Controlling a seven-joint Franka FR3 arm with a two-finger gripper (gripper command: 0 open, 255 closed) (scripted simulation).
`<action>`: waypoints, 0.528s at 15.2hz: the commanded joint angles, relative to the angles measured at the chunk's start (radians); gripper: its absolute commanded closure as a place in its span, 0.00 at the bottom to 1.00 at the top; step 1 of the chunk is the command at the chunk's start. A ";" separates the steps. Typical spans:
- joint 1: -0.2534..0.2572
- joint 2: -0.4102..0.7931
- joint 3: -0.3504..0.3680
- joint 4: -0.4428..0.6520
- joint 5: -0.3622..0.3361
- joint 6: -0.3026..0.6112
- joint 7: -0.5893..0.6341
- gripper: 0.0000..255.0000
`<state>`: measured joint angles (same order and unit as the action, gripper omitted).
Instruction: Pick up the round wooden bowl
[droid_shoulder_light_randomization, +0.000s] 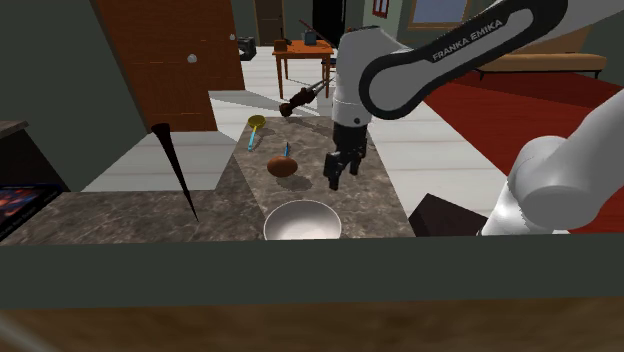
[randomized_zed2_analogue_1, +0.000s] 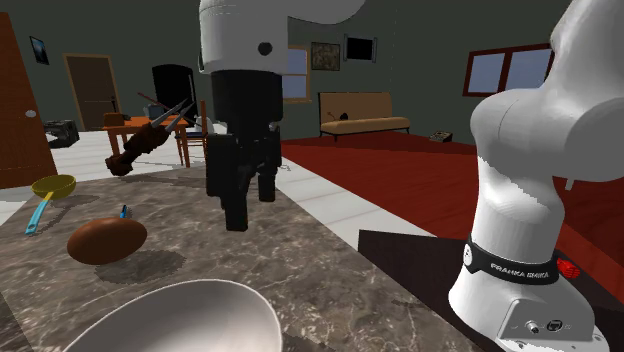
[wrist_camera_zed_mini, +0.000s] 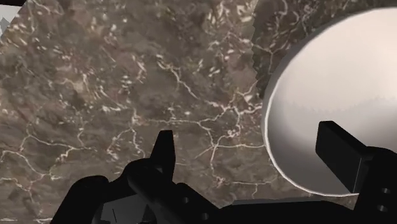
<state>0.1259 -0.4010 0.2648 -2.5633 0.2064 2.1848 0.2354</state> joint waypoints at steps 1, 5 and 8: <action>0.007 0.076 0.029 0.017 0.005 0.076 0.027 0.00; 0.013 0.175 0.061 0.040 -0.001 0.168 0.062 0.00; 0.012 0.205 0.065 0.023 -0.004 0.214 0.063 0.00</action>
<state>0.1373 -0.2107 0.3257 -2.5398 0.2045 2.3828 0.2927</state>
